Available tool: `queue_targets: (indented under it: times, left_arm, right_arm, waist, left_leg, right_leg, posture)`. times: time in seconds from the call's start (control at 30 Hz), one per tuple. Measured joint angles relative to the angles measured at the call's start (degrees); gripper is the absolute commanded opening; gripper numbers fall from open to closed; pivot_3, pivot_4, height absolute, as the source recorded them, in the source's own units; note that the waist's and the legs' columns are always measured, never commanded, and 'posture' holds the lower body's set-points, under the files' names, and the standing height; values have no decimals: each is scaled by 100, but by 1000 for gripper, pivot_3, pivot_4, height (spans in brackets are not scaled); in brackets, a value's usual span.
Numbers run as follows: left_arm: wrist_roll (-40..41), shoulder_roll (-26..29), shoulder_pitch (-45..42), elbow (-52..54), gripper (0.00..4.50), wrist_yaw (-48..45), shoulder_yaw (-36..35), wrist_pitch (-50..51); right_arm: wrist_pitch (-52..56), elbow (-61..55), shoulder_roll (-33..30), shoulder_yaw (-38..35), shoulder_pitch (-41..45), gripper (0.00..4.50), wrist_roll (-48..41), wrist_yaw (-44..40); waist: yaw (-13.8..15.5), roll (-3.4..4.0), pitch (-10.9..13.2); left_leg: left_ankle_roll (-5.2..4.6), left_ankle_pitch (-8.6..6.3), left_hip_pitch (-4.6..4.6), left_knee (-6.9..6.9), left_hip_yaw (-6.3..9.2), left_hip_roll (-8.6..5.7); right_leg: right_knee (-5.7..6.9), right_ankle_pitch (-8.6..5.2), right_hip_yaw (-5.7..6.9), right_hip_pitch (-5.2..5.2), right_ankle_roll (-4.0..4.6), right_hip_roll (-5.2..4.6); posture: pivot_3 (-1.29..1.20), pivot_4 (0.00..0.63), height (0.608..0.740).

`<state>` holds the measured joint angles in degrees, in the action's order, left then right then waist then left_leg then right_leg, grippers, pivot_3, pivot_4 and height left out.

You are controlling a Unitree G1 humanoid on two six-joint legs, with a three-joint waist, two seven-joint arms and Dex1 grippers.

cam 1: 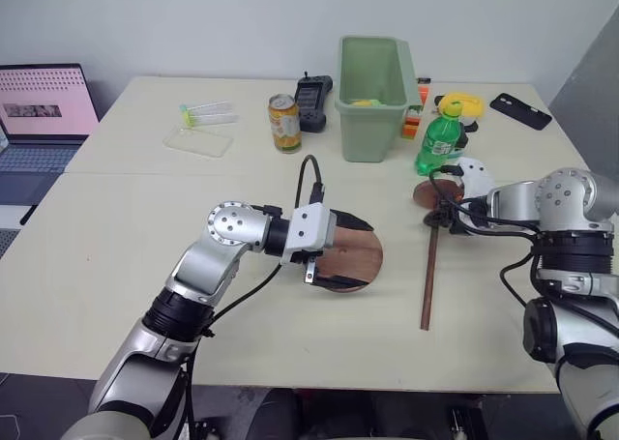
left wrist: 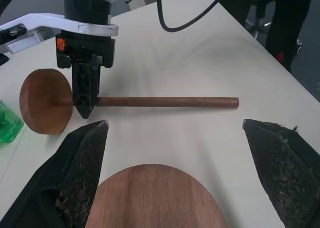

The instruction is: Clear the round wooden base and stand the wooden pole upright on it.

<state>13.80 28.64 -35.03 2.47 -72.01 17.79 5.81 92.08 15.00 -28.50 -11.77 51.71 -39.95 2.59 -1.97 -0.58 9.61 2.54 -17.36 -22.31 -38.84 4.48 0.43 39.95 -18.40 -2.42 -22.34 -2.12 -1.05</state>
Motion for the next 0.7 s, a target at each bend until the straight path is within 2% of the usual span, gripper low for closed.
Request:
queue_targets:
  times: [0.27, 0.37, 0.5, 0.53, 0.63, 0.7]
  left_arm:
    - [-56, 82, -3, -13, 4500, -12, -1, -34]
    - [-38, 315, -2, -66, 4500, -51, -116, -12]
    - [98, 836, 68, -109, 4500, -111, -597, 151]
    - [167, 1174, 261, -85, 4500, -131, -813, 243]
    - [181, 1520, 572, -72, 4500, -132, -1099, 399]
    - [212, 1778, 969, 167, 4500, -122, -1251, 495]
  right_arm:
    - [0, -3, 209, -163, 70, 233, 86, 98]
    - [0, -270, 226, -304, 135, 233, 26, 120]
    - [-62, -1597, 404, -424, 467, 233, -313, -326]
    - [-406, -2300, 700, -604, 491, 233, -715, -703]
    - [-1003, -3198, 855, -610, 394, 233, -1147, -1293]
    - [-1774, -3886, 934, -401, -89, 232, -1083, -1679]
  waist:
    - [0, 0, 0]
    - [-3, 3, 2]
    - [-99, 6, 1]
    - [-153, 6, 1]
    - [-197, 10, 1]
    - [-194, 3, -4]
  left_leg:
    - [0, 0, -1, 0, 0, 0]
    - [0, 0, -8, 0, 0, 0]
    - [4, 3, -60, -4, -4, 7]
    - [6, 4, -60, 0, -3, 18]
    - [3, 2, -60, 7, 9, 25]
    - [2, 2, -60, 9, 15, 24]
  right_leg:
    - [0, 0, 0, -1, 0, 0]
    - [4, 0, 0, -12, 0, 0]
    - [35, 0, -4, -84, 0, 1]
    - [34, 0, -4, -86, 0, 0]
    - [33, -1, 9, -90, 1, 1]
    - [21, -1, 10, -82, 1, 0]
  posture:
    - [0, 150, 740]
    - [0, 150, 740]
    - [0, 150, 740]
    - [0, 150, 740]
    - [0, 150, 740]
    - [0, 150, 740]
